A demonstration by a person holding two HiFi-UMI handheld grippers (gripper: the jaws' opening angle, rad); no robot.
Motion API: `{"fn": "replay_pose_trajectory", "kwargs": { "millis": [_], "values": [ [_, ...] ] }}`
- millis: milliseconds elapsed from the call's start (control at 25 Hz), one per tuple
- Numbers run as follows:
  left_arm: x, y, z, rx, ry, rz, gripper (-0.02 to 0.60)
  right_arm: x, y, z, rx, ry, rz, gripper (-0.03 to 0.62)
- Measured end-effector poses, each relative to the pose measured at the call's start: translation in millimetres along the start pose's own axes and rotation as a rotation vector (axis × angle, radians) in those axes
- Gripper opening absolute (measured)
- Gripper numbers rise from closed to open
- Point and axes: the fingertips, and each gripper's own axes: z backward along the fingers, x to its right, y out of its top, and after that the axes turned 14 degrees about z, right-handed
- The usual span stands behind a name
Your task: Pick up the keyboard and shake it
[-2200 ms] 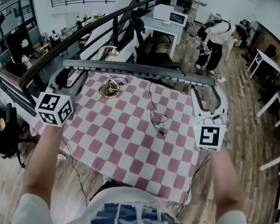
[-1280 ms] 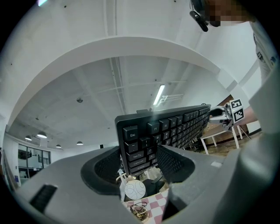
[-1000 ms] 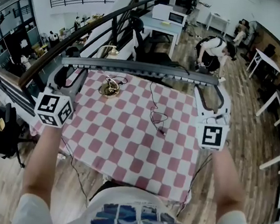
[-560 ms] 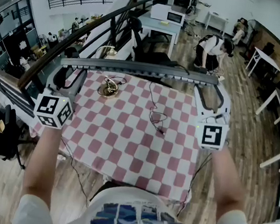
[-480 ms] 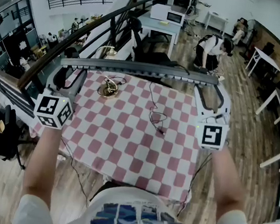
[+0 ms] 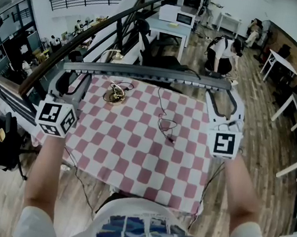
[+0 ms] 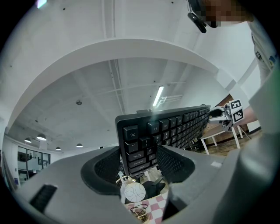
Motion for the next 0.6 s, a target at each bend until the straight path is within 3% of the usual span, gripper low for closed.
{"fn": "replay_pose_trajectory", "kwargs": {
  "millis": [600],
  "values": [
    [2.4, 0.0, 4.2, -0.001, 0.0, 0.003, 0.258, 0.7, 1.2, 5.7, 0.0, 0.004, 0.013, 0.204]
  ]
}}
